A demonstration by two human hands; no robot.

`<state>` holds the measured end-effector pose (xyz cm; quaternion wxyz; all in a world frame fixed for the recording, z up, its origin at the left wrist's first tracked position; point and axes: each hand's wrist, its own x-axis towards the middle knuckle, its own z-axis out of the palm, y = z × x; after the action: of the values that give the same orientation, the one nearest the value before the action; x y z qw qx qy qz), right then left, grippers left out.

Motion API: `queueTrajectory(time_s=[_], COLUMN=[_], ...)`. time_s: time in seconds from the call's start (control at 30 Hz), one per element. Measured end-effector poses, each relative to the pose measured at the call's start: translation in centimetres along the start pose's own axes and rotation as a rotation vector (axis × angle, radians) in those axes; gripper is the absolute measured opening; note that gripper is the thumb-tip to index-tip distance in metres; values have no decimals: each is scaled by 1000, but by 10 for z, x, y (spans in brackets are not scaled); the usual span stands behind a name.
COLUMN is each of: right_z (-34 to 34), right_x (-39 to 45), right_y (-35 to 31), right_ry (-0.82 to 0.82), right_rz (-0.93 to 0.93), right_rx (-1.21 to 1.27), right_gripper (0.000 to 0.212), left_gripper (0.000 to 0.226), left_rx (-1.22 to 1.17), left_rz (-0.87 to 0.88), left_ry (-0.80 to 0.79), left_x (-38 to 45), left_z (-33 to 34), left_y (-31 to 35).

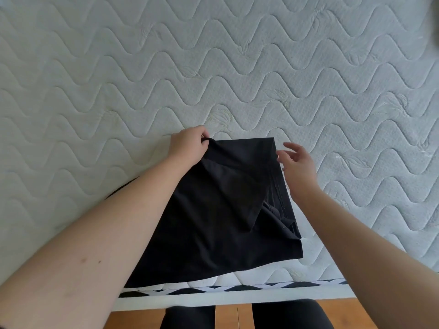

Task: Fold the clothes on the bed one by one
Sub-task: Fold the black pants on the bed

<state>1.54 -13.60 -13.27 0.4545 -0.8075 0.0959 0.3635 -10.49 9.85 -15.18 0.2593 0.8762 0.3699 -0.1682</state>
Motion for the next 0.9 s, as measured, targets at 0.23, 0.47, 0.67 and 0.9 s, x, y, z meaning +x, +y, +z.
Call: queueTrajectory(time_s=[0.23, 0.47, 0.67, 0.9], right_z=[22, 21, 10, 22], right_x=[3, 24, 31, 31], right_y=[0, -7, -3, -4], right_ry=[-88, -115, -90, 59], right_rz=[3, 104, 77, -234], right_rx=[-239, 134, 234, -243], right_gripper=[51, 44, 31, 34], left_gripper=[30, 20, 15, 22], left_rx=[8, 28, -125, 18], left_rz=[73, 73, -8, 129], left_ry=[-79, -85, -12, -40], left_x=[4, 8, 11, 18], left_z=[2, 0, 3, 11], left_y=[7, 7, 2, 11])
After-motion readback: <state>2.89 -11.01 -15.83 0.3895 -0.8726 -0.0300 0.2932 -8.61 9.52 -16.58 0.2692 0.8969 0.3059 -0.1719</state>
